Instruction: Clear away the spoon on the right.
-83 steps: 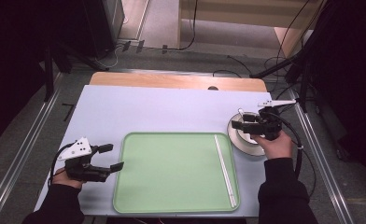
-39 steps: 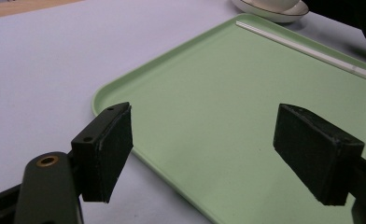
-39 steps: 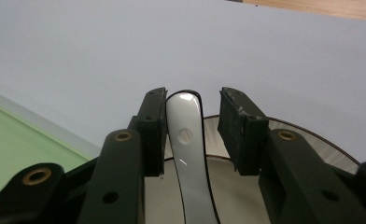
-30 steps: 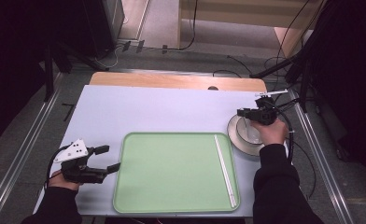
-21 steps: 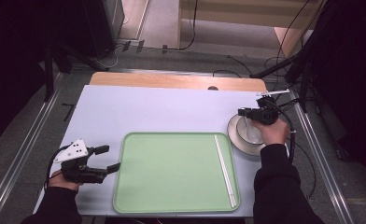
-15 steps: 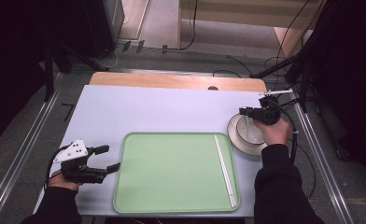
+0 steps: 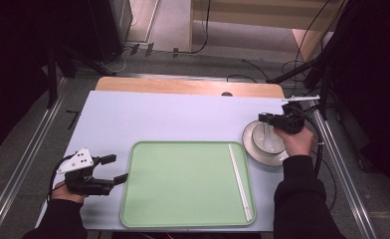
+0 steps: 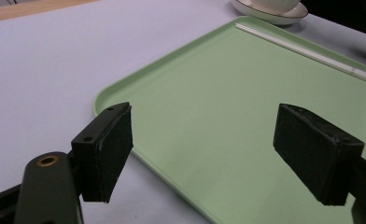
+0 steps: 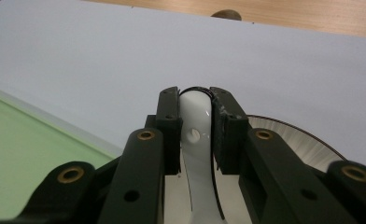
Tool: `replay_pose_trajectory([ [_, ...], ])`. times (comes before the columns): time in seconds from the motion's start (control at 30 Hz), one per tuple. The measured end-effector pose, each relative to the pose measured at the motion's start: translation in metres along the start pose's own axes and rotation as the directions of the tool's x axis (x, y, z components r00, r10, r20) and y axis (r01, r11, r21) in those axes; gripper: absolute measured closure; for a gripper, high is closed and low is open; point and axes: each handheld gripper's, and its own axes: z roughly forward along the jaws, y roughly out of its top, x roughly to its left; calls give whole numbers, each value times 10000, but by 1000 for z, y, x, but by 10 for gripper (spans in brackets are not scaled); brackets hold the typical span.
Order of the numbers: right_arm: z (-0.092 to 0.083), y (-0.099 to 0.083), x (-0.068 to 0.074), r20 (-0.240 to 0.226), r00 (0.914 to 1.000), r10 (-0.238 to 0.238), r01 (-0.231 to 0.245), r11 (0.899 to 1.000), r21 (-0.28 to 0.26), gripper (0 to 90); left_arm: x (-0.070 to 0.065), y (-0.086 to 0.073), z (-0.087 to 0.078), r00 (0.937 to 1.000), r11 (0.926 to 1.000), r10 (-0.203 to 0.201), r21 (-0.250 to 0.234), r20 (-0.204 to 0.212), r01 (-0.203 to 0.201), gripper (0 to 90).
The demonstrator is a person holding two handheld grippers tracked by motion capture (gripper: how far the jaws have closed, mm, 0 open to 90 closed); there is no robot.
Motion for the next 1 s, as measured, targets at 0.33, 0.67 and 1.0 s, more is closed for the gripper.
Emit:
replay_pose_trajectory([
  [0.33, -15, 2, 0, -7, 10000, 24, -25, 9991, -420, 769, 0, 1, 1, 10000, 10000, -6, -3, 8, 6, 200],
  [0.67, -26, 8, 6, 26, 9998, -175, 176, 9985, -513, 771, 0, 1, 2, 10000, 10000, 21, 17, 41, -21, 200],
  [1.0, -41, 20, 25, -374, 9978, -551, 523, 9960, -724, 775, 1, 1, 2, 10000, 10000, 16, -39, 4, -16, 200],
])
